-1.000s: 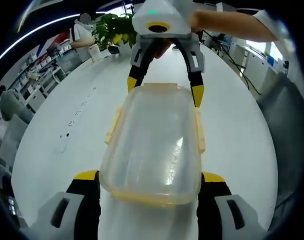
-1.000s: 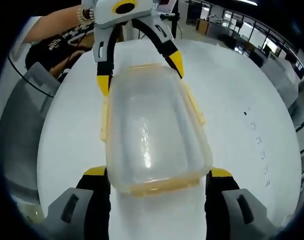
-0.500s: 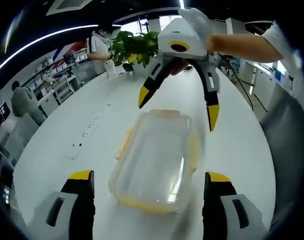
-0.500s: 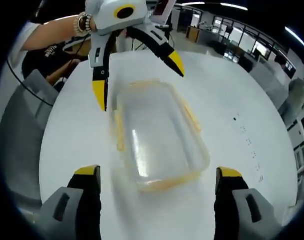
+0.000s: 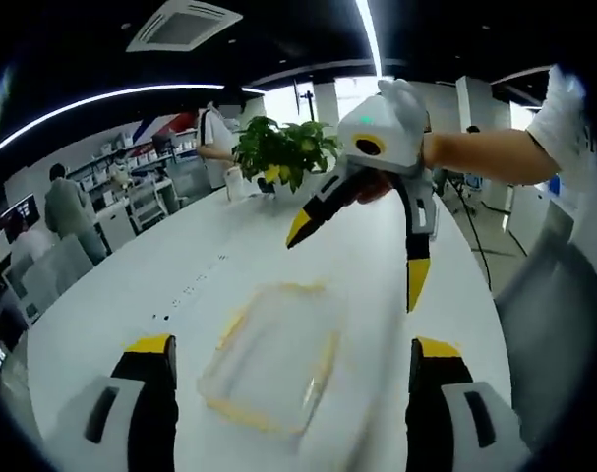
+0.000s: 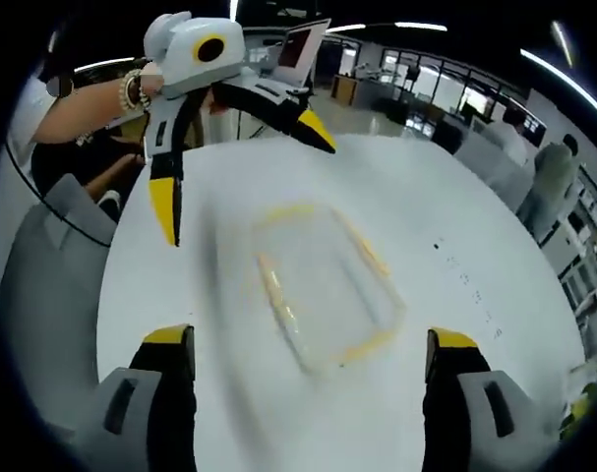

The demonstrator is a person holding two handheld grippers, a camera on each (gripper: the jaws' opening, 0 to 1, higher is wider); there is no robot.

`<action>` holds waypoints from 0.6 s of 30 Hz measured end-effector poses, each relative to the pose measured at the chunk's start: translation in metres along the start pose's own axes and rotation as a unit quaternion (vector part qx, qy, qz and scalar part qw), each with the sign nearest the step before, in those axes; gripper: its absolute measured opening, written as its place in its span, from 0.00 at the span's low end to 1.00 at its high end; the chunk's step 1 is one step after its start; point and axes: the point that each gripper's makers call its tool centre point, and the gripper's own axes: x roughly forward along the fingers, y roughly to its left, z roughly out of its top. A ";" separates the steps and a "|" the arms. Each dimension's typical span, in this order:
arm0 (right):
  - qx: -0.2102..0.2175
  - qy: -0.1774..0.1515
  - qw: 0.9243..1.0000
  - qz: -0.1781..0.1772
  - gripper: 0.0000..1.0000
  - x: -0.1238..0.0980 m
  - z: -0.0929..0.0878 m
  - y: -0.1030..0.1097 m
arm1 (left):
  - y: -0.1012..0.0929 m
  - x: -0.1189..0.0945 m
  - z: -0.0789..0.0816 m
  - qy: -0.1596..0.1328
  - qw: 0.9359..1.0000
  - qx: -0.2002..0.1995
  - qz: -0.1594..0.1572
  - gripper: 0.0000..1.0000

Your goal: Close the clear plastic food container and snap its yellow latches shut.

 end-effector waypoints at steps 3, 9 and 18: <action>0.003 -0.004 1.000 -0.008 0.95 -0.011 0.000 0.011 | -0.009 -0.009 0.002 -0.008 1.000 0.006 0.011 0.99; 0.004 -0.009 1.000 -0.024 0.95 -0.027 -0.004 0.028 | -0.029 -0.028 -0.002 -0.007 1.000 0.008 0.024 0.99; 0.041 -0.025 0.997 -0.064 0.94 -0.055 -0.022 0.048 | -0.049 -0.066 -0.027 0.007 0.998 -0.022 0.063 0.99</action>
